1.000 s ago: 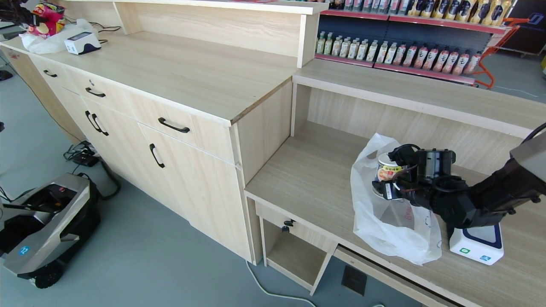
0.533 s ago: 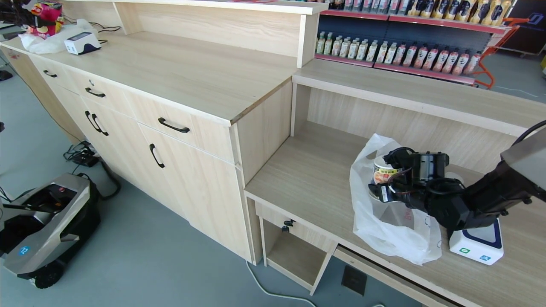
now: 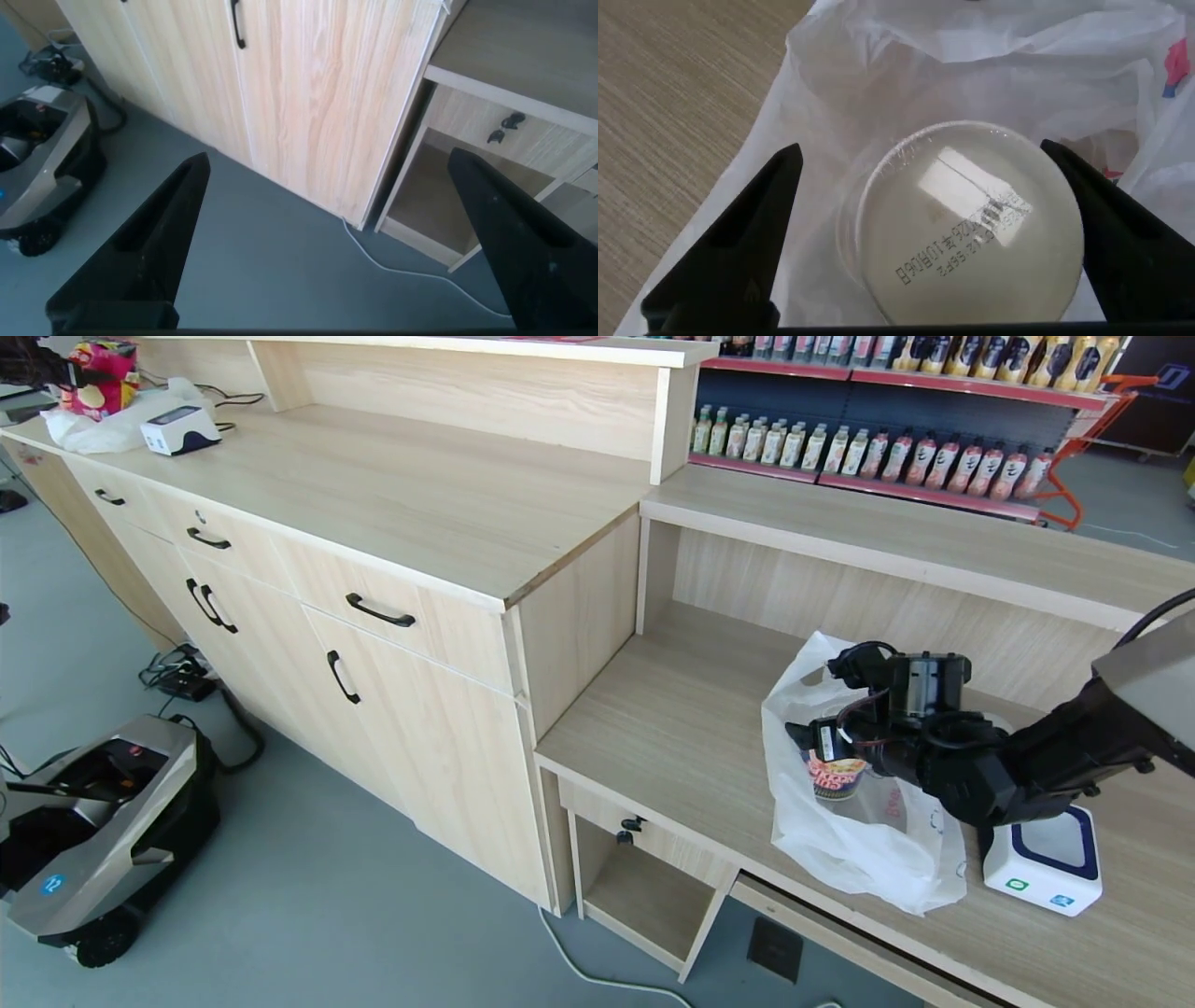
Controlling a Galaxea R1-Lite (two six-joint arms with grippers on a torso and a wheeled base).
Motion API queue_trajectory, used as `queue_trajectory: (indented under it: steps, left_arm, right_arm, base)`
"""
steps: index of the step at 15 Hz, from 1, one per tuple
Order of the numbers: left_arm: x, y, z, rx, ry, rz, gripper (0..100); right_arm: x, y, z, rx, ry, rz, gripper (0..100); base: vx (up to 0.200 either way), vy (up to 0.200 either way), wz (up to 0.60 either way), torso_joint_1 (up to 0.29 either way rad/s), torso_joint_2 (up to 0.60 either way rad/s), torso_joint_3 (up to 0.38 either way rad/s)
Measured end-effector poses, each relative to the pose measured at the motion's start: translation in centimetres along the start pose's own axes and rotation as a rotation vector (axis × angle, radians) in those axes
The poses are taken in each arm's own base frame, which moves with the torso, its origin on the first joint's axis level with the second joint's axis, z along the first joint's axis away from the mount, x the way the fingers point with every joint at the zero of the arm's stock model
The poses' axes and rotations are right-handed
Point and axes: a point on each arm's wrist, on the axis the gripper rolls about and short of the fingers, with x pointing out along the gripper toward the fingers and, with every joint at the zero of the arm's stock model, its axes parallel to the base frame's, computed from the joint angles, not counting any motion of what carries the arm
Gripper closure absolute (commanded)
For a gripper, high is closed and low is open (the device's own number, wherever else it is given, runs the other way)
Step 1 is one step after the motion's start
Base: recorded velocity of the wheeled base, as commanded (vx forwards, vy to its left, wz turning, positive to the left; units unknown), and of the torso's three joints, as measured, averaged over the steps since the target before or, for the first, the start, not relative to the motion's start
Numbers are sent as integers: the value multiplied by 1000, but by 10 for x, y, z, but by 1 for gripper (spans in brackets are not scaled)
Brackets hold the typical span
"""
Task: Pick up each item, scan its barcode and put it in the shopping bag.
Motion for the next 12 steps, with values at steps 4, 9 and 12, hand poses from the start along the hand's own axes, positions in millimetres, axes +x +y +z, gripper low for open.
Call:
queue_trajectory:
  steps: [4, 9, 12]
  left_arm:
    - [0, 0, 0, 0, 0, 0, 0]
    - [0, 0, 0, 0, 0, 1, 0]
    - [0, 0, 0, 0, 0, 0, 0]
  right_arm:
    - [-34, -21, 55, -80, -167, -33, 0]
    - [-111, -93, 87, -204, -297, -152, 0]
    - [-133, -116, 93, -219, -329, -219, 0]
  base:
    - [0, 0, -150, -1, 1, 1]
    - [0, 0, -600, 0, 4, 3]
    - [0, 0, -600, 4, 2, 2]
